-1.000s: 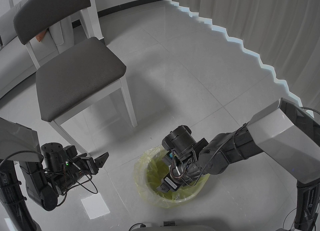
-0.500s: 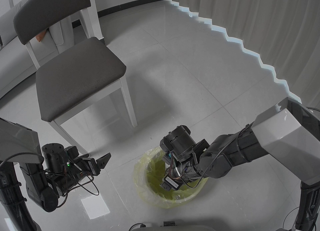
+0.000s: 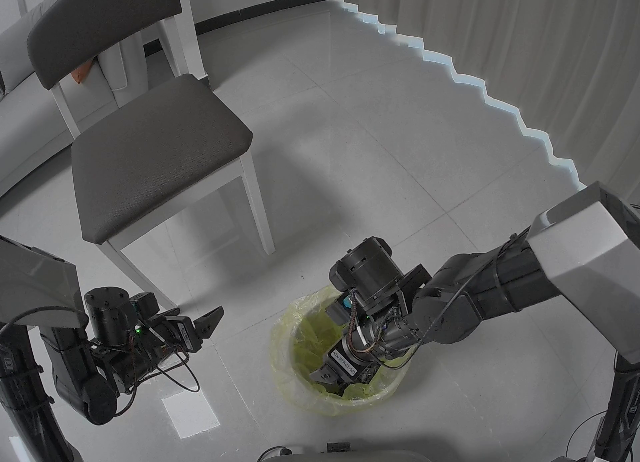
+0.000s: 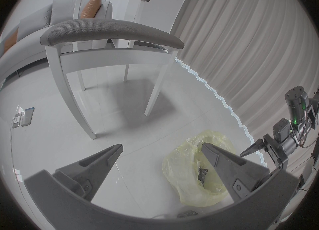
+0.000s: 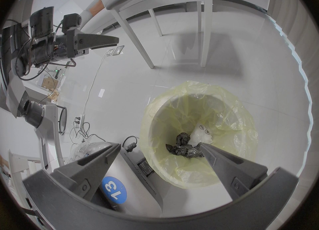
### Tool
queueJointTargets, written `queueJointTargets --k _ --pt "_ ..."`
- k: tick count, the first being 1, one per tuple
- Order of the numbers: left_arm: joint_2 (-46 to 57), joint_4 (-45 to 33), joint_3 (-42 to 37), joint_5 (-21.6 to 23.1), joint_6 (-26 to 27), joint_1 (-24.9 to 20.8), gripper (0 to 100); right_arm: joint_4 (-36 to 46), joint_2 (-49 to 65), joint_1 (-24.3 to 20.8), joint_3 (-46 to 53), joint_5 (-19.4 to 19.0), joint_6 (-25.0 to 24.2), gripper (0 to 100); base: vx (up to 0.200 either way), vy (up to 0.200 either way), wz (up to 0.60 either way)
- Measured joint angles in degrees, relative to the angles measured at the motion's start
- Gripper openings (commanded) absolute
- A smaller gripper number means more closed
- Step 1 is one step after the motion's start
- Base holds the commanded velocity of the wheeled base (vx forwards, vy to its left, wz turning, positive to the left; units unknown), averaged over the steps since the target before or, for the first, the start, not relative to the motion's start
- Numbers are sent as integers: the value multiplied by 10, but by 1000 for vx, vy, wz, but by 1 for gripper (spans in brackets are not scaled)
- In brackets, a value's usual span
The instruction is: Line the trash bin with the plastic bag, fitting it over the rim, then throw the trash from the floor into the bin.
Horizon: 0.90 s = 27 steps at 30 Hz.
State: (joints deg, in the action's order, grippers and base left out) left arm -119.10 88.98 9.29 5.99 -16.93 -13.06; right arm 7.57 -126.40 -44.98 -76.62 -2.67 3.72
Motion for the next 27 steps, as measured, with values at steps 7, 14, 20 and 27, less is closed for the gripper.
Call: queueJointTargets --k 7,14,20,27 --pt "0 0 2 0 0 3 100 -1 -16 19 -13 3 0 100 0 0 0" --pt "10 0 -2 -2 10 3 100 -1 12 31 -3 82 -1 100 0 0 0" --pt "39 0 -23 1 49 5 100 -8 61 46 28 183 0 100 0 0 0" --pt "68 0 -47 -1 71 6 100 -61 99 72 89 218 9 100 0 0 0"
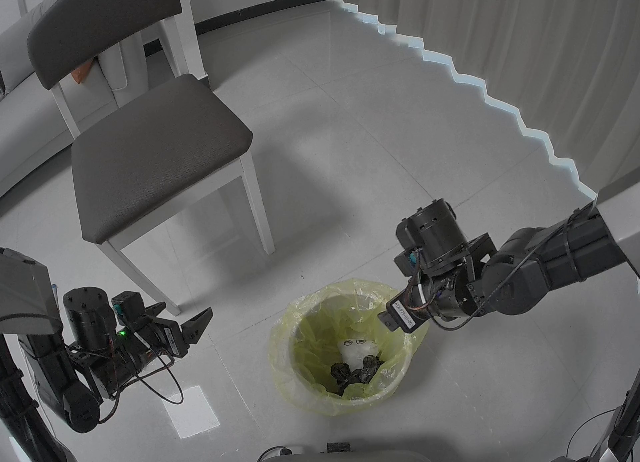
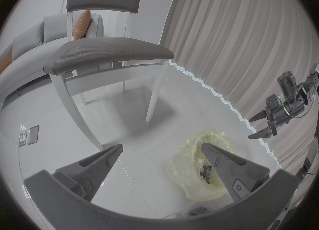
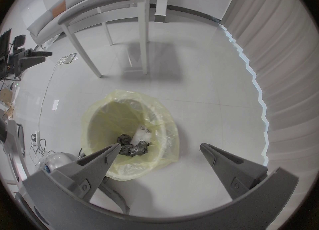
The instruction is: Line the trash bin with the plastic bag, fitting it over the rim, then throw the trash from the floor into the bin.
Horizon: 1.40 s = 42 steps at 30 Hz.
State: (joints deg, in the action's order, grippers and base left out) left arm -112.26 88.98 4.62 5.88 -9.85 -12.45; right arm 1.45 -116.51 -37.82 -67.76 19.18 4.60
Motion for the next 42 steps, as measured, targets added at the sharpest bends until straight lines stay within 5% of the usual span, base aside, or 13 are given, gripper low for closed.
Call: queueJointTargets --k 9,20,42 --pt "11 0 -10 -1 1 1 100 -81 -55 81 25 -16 21 100 0 0 0" --pt "11 0 -17 1 -3 12 100 -121 -159 123 6 -30 51 100 0 0 0" --pt "-12 0 -3 0 -1 13 100 -121 -163 130 -12 -68 53 100 0 0 0"
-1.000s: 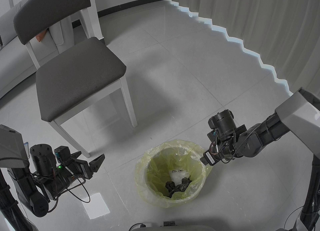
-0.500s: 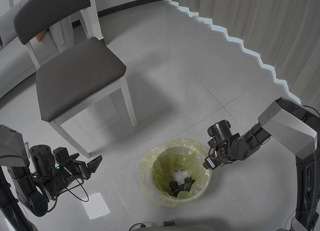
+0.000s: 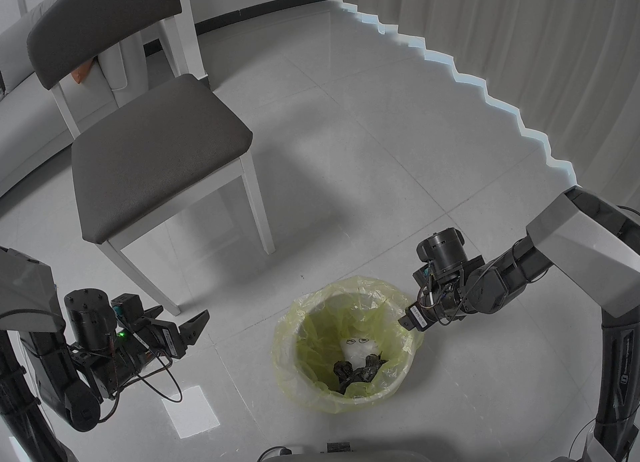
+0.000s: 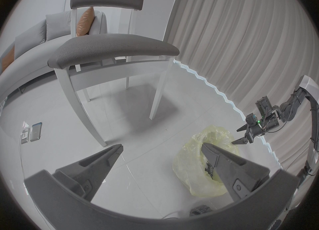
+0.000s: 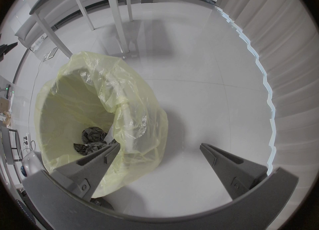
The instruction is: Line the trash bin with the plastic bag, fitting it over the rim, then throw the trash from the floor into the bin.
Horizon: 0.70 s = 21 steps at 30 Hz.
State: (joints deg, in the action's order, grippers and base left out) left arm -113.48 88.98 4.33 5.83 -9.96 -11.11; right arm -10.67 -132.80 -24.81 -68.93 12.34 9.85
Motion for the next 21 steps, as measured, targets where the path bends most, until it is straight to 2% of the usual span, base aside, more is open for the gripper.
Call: queueJointTargets --k 11,21 --pt "5 0 -1 -2 2 -8 100 -1 21 24 12 0 6 100 0 0 0" --pt "5 0 4 -2 -1 -16 100 -4 -12 31 -6 0 6 100 0 0 0"
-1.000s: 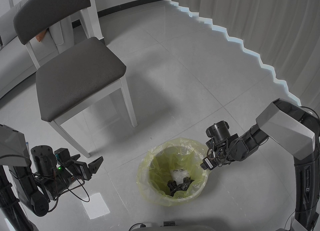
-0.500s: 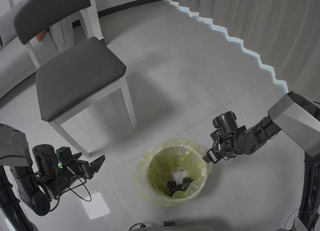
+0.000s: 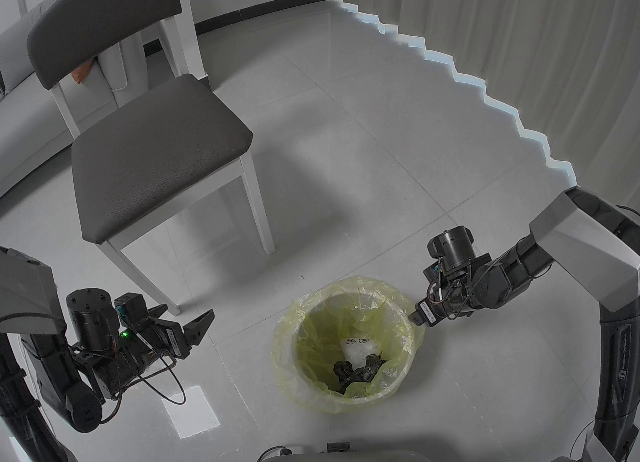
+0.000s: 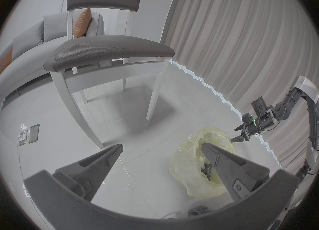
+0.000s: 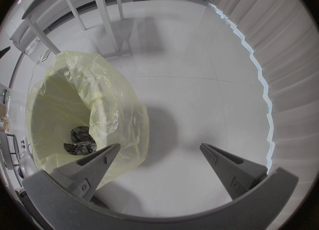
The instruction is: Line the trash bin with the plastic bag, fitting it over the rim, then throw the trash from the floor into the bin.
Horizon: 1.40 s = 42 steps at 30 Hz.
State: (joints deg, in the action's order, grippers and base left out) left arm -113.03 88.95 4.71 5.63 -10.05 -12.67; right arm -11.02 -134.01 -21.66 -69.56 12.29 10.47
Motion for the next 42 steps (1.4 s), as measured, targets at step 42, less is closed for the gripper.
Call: queueJointTargets --k 42 --pt "-241 0 266 56 -11 -60 100 74 160 -10 55 21 21 100 0 0 0"
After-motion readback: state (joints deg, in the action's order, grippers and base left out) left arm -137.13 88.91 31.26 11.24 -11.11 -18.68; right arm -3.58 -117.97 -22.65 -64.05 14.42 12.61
